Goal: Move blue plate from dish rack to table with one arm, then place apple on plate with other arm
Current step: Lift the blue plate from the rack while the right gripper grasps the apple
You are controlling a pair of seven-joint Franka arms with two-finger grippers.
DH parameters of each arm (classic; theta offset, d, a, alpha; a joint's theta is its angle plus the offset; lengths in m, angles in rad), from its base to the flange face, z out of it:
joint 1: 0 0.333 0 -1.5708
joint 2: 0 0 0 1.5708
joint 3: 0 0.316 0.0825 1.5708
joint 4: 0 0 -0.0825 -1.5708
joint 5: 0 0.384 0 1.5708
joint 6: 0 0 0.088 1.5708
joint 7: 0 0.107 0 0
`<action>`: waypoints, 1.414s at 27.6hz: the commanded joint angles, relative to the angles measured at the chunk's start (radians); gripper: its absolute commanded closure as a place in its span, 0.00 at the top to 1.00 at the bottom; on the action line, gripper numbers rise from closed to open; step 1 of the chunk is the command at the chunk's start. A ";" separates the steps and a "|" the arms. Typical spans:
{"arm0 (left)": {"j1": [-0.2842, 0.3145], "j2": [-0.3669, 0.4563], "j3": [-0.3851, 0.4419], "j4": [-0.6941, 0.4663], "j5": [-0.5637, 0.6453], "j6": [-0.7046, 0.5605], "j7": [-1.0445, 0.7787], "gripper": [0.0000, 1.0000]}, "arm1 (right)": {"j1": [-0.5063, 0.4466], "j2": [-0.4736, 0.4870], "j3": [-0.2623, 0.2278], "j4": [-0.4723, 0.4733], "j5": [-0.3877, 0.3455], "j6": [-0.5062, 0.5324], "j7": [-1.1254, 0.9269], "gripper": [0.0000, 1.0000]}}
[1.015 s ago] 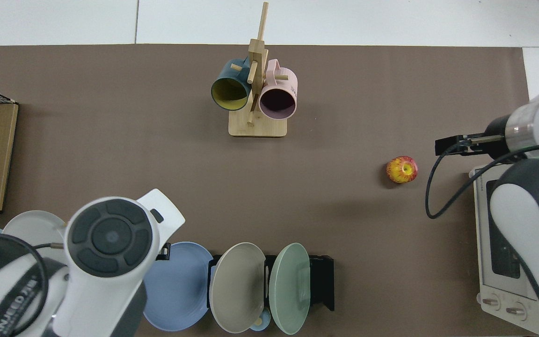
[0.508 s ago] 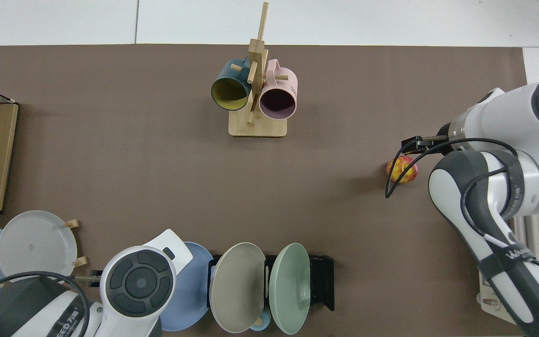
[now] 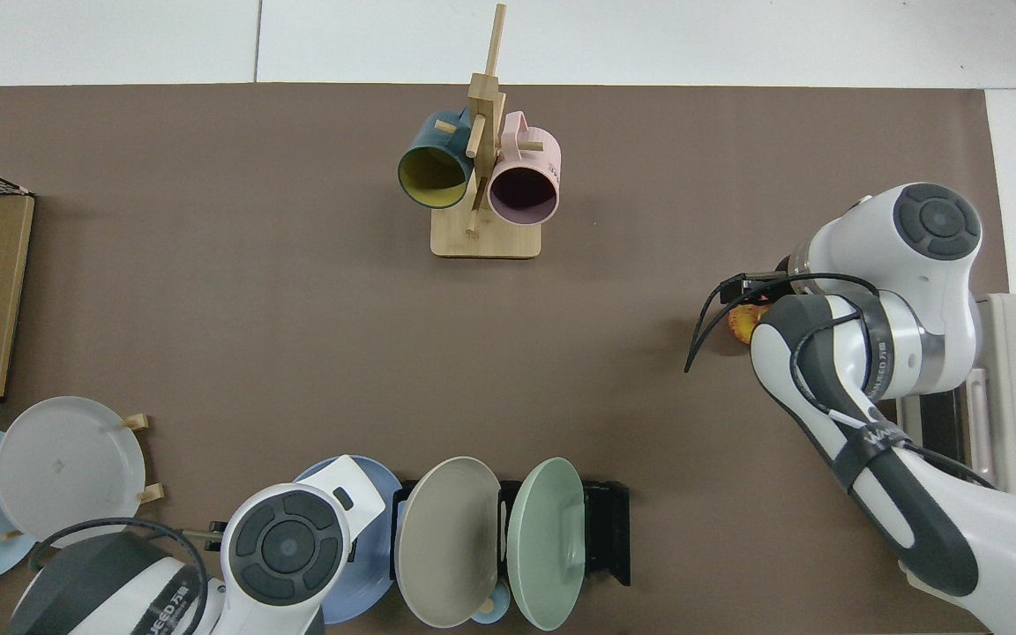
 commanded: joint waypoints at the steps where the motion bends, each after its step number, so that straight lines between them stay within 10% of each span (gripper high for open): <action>1: -0.017 -0.003 0.009 -0.027 -0.025 0.028 0.029 0.98 | 0.000 0.024 -0.001 -0.051 0.014 0.088 0.010 1.00; 4: -0.017 -0.003 0.009 -0.042 -0.038 0.031 0.049 0.87 | 0.000 0.035 -0.001 -0.063 0.014 0.098 0.009 1.00; 10: -0.017 0.003 0.009 -0.036 -0.049 0.031 0.046 0.02 | 0.001 0.034 -0.001 -0.074 0.014 0.091 0.007 1.00; 12: -0.012 0.007 0.009 -0.033 -0.051 0.033 0.053 0.00 | 0.001 0.032 -0.001 -0.077 0.014 0.083 0.006 0.91; 15: -0.011 0.017 0.011 -0.022 -0.051 0.031 0.050 0.00 | -0.003 0.026 -0.001 -0.088 0.014 0.079 -0.020 0.36; 18: -0.011 0.021 0.011 -0.019 -0.051 0.028 0.050 0.00 | 0.000 0.026 -0.001 -0.089 0.014 0.074 -0.025 0.03; 39: 0.061 0.106 0.020 0.340 -0.025 -0.233 0.050 0.00 | -0.002 -0.075 -0.001 0.059 0.014 -0.158 -0.028 0.00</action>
